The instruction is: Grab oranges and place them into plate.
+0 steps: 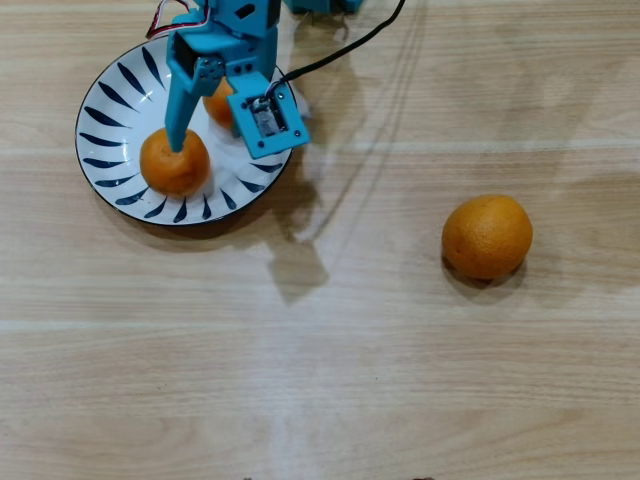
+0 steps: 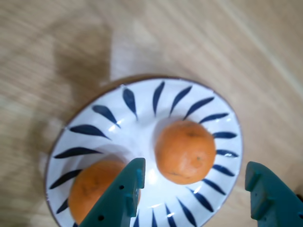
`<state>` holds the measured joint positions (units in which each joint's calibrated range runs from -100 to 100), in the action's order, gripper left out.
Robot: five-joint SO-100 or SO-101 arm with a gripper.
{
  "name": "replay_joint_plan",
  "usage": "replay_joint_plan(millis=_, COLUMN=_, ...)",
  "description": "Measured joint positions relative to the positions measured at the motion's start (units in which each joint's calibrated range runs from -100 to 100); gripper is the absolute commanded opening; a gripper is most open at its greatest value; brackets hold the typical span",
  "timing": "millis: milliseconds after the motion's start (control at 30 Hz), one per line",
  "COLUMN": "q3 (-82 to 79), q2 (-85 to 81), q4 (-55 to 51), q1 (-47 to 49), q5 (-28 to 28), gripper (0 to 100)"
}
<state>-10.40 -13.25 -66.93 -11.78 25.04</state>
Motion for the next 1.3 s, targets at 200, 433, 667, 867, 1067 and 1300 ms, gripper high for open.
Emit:
replay_joint_plan(millis=200, q3=28.42, q2=1.78, q4=-21.88, q1=13.09, q5=6.94, gripper=22)
replay_joint_plan(millis=433, q3=41.08, q2=5.92, q4=-23.34, q1=27.69, q5=13.35, gripper=22)
replay_joint_plan(millis=667, q3=41.08, q2=13.63, q4=-19.21, q1=36.39, q5=19.87, gripper=43)
replay_joint_plan(millis=867, q3=29.92, q2=19.38, q4=-6.72, q1=41.54, q5=26.6, gripper=52)
replay_joint_plan(millis=1067, q3=26.47, q2=23.95, q4=-0.34, q1=43.39, q5=31.51, gripper=59)
replay_joint_plan(millis=1300, q3=26.47, q2=28.27, q4=5.68, q1=45.25, q5=33.75, gripper=61)
